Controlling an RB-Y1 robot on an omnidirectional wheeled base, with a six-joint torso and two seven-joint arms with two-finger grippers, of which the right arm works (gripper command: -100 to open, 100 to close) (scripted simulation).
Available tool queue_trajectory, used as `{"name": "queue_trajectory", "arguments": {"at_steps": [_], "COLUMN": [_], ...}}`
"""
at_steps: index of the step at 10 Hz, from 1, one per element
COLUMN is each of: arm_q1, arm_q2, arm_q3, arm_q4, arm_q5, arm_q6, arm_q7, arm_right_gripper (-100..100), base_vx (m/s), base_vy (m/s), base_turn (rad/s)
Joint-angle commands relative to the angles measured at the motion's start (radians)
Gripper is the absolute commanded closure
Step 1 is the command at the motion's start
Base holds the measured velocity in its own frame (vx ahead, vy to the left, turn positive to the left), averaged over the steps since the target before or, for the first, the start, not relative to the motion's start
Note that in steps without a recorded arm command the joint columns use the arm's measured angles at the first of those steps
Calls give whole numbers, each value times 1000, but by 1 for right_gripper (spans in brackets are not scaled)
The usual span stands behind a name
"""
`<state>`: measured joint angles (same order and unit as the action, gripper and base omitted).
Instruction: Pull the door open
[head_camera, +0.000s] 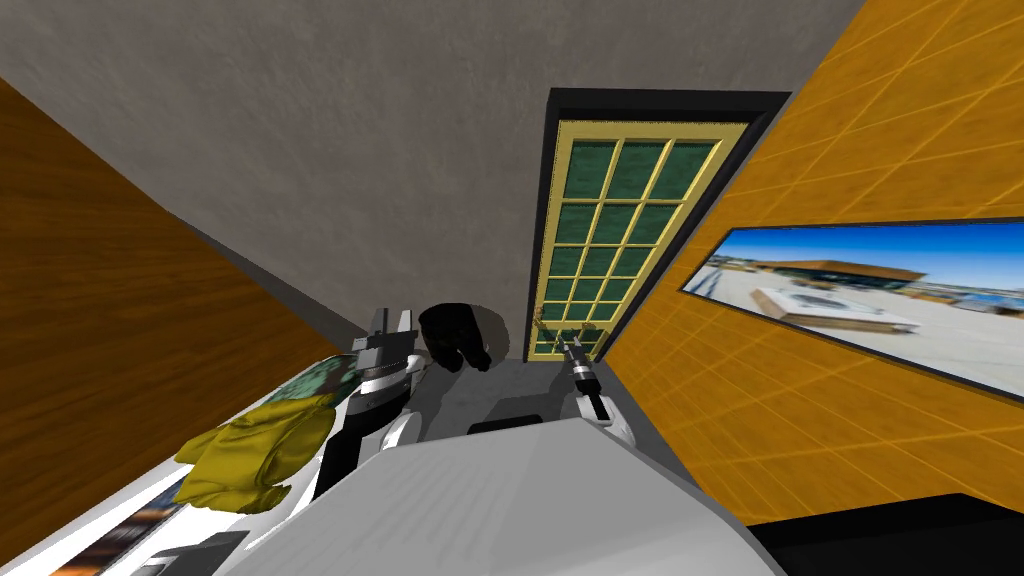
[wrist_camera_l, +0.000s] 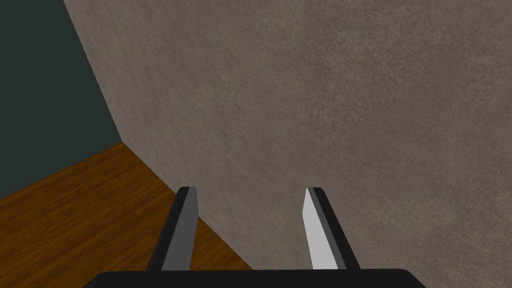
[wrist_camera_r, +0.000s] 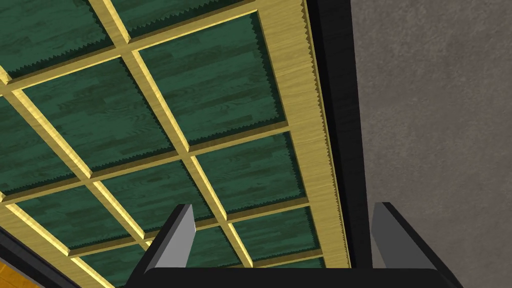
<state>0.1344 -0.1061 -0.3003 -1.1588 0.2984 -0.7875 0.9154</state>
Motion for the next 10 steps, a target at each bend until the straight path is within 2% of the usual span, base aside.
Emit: {"name": "queue_trajectory", "arguments": {"at_steps": [1, 10], "arm_q1": [-10, -80], "arm_q2": [4, 15], "arm_q3": [-6, -49], "arm_q4": [35, 247], "arm_q5": [7, 51], "arm_q6": [-8, -45], "arm_q7": [30, 192], "arm_right_gripper": [-100, -100], "base_vx": [96, 122], "base_vy": [10, 8], "base_turn": [-1, 0]}}
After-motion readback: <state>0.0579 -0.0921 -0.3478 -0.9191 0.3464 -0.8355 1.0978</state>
